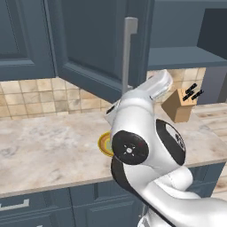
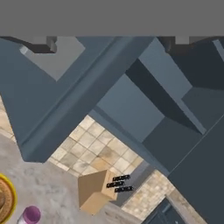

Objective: Pick the avocado and bread from the counter and place them on the plate. Then pick the jam from the cabinet and place it next to the plate. Lastly close the cabinet door.

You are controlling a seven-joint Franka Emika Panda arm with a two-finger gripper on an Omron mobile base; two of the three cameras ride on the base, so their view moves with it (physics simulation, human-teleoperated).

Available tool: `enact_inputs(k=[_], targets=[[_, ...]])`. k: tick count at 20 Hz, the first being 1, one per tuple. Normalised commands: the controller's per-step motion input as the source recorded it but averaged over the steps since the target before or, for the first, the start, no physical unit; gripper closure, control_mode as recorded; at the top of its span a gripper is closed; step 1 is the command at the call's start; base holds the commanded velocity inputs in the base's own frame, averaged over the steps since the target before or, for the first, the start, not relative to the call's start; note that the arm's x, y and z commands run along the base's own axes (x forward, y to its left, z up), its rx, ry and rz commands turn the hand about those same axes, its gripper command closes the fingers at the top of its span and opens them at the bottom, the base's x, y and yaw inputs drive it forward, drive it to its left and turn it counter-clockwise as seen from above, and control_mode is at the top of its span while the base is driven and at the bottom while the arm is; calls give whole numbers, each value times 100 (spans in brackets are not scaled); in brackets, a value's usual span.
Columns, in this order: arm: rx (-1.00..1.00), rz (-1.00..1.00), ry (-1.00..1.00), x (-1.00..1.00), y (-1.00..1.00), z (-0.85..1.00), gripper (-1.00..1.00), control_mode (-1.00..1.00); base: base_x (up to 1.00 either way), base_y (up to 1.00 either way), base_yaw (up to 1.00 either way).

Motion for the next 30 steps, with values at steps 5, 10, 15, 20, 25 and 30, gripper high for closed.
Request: enact_inputs(k=[5,10,15,20,25,30], targets=[[14,0,0,67,-65,0,-100,-100,0,0,0],[9,2,0,52,-43,0,-100,-100,0,0,0],[5,3,0,49,-34,0,-100,-100,0,0,0],[4,1,0,61,-34,0,-100,-100,0,0,0],[4,2,0,67,-35,0,-100,-100,0,0,0],[4,2,0,64,-31,0,-100,-100,0,0,0]])
